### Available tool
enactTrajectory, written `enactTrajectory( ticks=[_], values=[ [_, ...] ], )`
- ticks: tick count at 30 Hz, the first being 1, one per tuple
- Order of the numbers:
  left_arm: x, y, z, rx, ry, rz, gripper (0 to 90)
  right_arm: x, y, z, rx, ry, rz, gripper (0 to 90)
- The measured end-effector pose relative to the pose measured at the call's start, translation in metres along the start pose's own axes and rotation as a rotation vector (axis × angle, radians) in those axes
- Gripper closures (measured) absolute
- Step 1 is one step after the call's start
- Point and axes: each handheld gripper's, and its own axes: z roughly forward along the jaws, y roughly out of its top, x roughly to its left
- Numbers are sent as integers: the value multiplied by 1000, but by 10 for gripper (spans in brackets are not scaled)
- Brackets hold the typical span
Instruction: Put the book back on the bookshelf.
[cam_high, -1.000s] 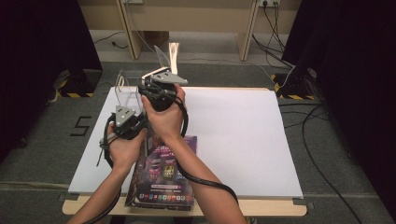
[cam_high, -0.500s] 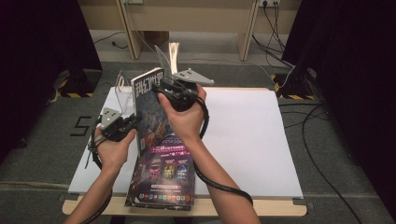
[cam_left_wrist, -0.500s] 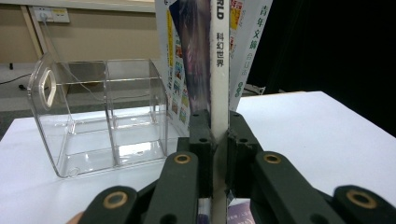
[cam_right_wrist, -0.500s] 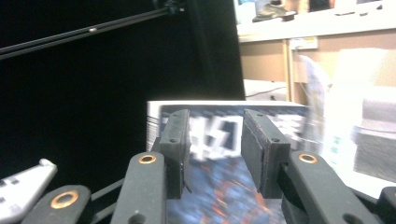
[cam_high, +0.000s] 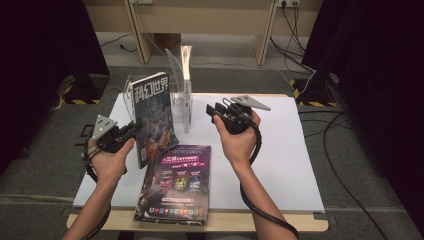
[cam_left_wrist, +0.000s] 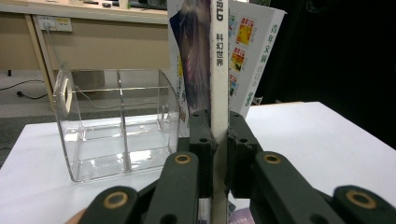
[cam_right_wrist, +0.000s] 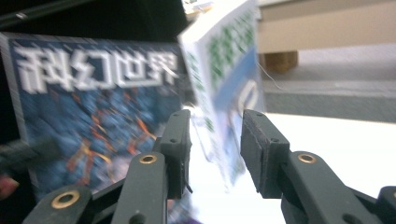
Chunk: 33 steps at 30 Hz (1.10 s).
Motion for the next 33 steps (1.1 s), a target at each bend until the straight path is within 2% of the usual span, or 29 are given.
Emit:
enactTrajectory(
  ticks=[8,13,16,25,33],
  values=[
    [7,6,1,-5,5,13,830,-37,-42,-8,77,-81,42,634],
    [12,9,3,-13,10,11,830,-54,-61,-15,105,-117,62,637],
    [13,13,3,-24,12,15,830,-60,-68,-18,117,-132,80,641],
    [21,21,11,-48,25,11,830,-73,-85,-26,130,-162,88,644],
    [27,24,19,-59,42,5,830,-79,-101,-29,145,-182,99,644]
  ],
)
